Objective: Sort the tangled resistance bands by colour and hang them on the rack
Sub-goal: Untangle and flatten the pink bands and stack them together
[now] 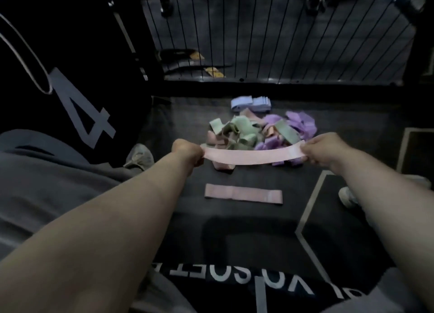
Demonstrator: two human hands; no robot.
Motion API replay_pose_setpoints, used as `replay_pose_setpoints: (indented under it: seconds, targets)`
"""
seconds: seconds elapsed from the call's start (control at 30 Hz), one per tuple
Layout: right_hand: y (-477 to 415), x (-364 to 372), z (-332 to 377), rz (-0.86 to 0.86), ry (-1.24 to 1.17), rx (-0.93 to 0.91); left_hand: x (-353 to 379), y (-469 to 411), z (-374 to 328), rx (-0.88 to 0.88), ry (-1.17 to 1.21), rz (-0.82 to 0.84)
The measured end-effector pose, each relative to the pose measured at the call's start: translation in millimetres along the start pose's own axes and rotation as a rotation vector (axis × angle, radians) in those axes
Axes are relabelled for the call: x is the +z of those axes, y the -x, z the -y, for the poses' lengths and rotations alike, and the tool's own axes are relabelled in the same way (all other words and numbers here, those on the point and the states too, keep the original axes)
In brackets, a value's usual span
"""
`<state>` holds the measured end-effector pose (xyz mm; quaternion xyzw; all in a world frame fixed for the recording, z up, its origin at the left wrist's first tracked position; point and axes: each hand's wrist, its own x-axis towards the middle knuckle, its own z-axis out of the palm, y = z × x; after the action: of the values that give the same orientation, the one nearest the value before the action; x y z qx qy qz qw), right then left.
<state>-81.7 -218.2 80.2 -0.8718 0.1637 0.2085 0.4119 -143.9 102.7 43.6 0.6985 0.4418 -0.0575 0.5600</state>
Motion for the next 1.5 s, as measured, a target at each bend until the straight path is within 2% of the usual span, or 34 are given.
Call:
replay_pose_setpoints:
  seconds: [0.13,0.33,0.67,0.83,1.2,1.3,1.5]
  targets:
    - [-24,24,-29,0.050,0.056,0.078,17,-27,34,-0.120,-0.008,-0.026]
    - [-49,49,-56,0.061,-0.006,0.179,29,-46,66,-0.113,-0.054,-0.014]
    - [-50,52,-68,0.007,0.021,0.136,32,-43,64,-0.146,0.002,-0.030]
    - [-52,59,-75,-0.028,0.133,0.129,38,-44,68,-0.171,-0.056,-0.069]
    - [-81,114,-127,-0.031,0.215,0.316,67,-66,100,-0.258,-0.210,-0.014]
    - [-84,128,-139,-0.037,0.238,0.309,74,-79,111,-0.306,-0.257,0.006]
    - [-91,145,-163,0.007,0.248,0.305,80,-99,144,-0.278,-0.345,-0.028]
